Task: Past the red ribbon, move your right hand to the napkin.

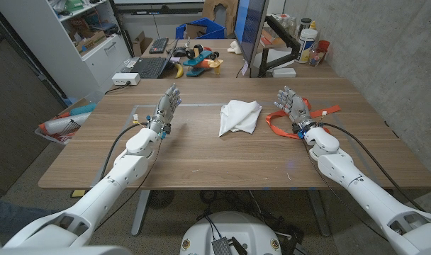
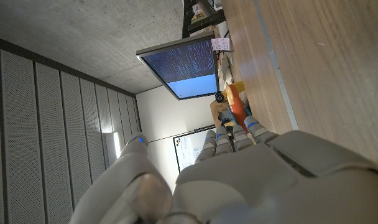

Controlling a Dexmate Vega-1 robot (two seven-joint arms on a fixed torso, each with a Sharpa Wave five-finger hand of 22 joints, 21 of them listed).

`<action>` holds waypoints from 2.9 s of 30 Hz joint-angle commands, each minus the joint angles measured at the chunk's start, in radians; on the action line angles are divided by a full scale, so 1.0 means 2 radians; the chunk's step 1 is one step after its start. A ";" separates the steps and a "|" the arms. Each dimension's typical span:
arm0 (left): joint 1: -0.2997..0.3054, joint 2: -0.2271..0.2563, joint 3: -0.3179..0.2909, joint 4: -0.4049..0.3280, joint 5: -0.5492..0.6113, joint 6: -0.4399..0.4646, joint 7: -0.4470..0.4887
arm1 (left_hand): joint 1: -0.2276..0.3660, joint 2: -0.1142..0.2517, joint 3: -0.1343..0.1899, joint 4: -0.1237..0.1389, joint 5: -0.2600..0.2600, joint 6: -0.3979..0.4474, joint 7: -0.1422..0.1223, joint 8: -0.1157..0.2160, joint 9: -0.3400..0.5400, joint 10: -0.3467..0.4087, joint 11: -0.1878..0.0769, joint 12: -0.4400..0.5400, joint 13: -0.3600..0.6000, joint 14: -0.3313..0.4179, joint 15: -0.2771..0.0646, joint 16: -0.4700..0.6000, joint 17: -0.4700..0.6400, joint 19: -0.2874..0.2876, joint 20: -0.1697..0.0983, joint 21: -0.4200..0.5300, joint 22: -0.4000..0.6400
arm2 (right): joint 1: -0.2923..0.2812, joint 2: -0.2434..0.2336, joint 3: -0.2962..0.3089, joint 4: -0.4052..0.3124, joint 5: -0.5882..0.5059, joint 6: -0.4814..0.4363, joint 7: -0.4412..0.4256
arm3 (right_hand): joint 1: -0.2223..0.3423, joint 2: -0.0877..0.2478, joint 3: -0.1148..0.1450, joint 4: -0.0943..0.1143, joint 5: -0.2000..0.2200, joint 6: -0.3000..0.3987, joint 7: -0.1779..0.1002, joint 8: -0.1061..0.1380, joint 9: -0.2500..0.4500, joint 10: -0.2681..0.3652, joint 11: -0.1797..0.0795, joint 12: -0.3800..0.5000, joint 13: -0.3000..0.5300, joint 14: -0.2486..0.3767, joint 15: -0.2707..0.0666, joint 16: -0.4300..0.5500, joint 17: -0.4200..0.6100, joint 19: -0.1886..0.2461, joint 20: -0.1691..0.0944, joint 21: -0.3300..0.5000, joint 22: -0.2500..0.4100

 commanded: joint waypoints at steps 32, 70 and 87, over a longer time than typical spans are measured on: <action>-0.001 -0.103 -0.130 -0.002 0.137 0.052 -0.087 | 0.007 0.008 0.006 -0.004 0.002 0.003 0.001 0.004 0.000 0.002 0.001 0.005 -0.010 -0.001 0.001 0.004 0.002 -0.003 0.004 -0.007 0.002 | 0.024 0.015 -0.021 0.016 -0.058 0.045 -0.014 | 0.001 -0.001 -0.004 -0.003 0.004 0.007 -0.009 0.004 -0.008 0.013 -0.003 -0.002 -0.007 0.007 -0.005 0.004 -0.007 0.004 -0.002 0.003 0.001; 0.007 -0.100 -0.136 -0.015 0.145 0.059 -0.091 | 0.009 0.015 0.008 -0.009 0.000 0.005 0.001 0.004 0.000 0.002 0.001 0.006 -0.022 0.000 0.002 0.004 0.001 -0.001 0.003 -0.015 0.002 | 0.033 0.017 -0.043 0.009 -0.121 0.060 -0.048 | -0.002 0.002 -0.006 -0.006 0.008 0.018 -0.025 0.007 -0.018 0.030 -0.010 -0.004 -0.018 0.020 -0.013 0.005 -0.019 0.010 -0.005 0.004 0.001; 0.007 -0.093 -0.127 -0.023 0.167 0.056 -0.078 | 0.010 0.018 0.009 -0.011 -0.001 0.007 0.000 0.004 0.000 0.002 0.000 0.006 -0.027 -0.001 0.002 0.004 0.001 0.000 0.004 -0.019 0.002 | 0.038 0.012 -0.051 0.003 -0.150 0.067 -0.057 | -0.004 0.002 -0.007 -0.007 0.009 0.015 -0.030 0.005 -0.021 0.030 -0.013 -0.007 -0.021 0.019 -0.015 0.004 -0.023 0.008 -0.004 0.003 0.001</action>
